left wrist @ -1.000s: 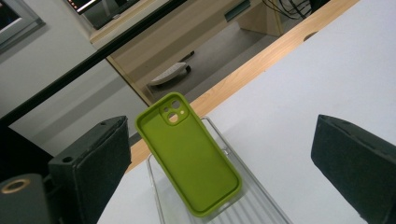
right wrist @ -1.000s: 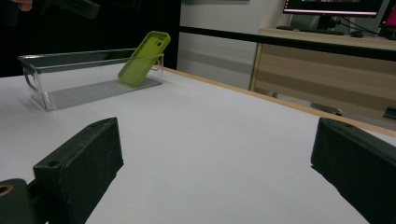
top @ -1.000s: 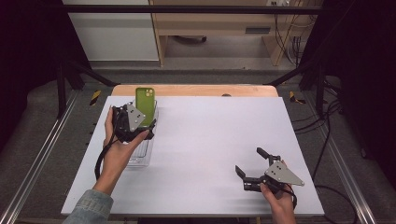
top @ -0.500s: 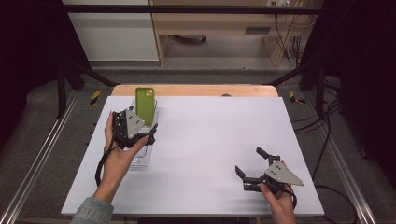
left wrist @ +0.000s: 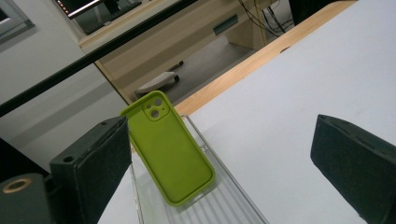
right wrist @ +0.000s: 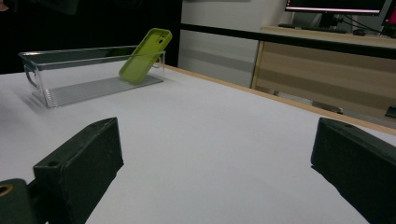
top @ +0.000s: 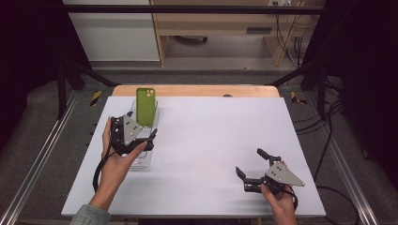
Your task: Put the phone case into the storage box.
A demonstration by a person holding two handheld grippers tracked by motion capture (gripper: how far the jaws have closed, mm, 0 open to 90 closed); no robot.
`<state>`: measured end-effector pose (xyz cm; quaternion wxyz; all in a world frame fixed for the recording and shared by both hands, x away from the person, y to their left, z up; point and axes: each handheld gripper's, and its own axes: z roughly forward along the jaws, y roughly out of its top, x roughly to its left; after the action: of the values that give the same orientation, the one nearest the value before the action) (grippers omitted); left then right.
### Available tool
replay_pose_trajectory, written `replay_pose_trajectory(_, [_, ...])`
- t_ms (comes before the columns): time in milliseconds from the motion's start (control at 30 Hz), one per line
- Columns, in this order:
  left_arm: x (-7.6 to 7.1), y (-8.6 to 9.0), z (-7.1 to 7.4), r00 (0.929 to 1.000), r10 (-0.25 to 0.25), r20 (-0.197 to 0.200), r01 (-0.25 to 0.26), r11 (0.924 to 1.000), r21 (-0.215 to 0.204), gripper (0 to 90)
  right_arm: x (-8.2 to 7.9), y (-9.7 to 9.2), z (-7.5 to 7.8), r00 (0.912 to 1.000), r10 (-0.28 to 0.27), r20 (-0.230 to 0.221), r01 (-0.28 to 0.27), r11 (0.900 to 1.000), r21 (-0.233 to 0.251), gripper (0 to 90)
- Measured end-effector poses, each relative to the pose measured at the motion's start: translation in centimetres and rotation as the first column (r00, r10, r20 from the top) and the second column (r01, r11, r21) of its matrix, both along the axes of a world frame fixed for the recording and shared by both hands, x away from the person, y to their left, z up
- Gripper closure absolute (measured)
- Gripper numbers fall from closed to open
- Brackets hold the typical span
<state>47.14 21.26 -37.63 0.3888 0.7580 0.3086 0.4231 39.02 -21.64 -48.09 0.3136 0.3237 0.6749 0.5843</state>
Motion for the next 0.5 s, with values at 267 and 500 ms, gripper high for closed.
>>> replay_pose_trajectory(267, [-0.4, 0.8, 0.4, 1.0000, 0.005, -0.003, -0.006, 0.9983, -0.058, 4.3, 0.0, 0.0, 0.0, 0.9999, -0.007, -0.008, 0.007, 1.0000, -0.001, 2.0])
replay_pose_trajectory(500, [-0.9, 1.8, 0.5, 0.9999, 0.012, -0.002, -0.012, 0.9965, -0.083, 4.2, 0.1, 0.0, 0.0, 0.9999, -0.005, -0.010, 0.005, 1.0000, -0.001, 1.7])
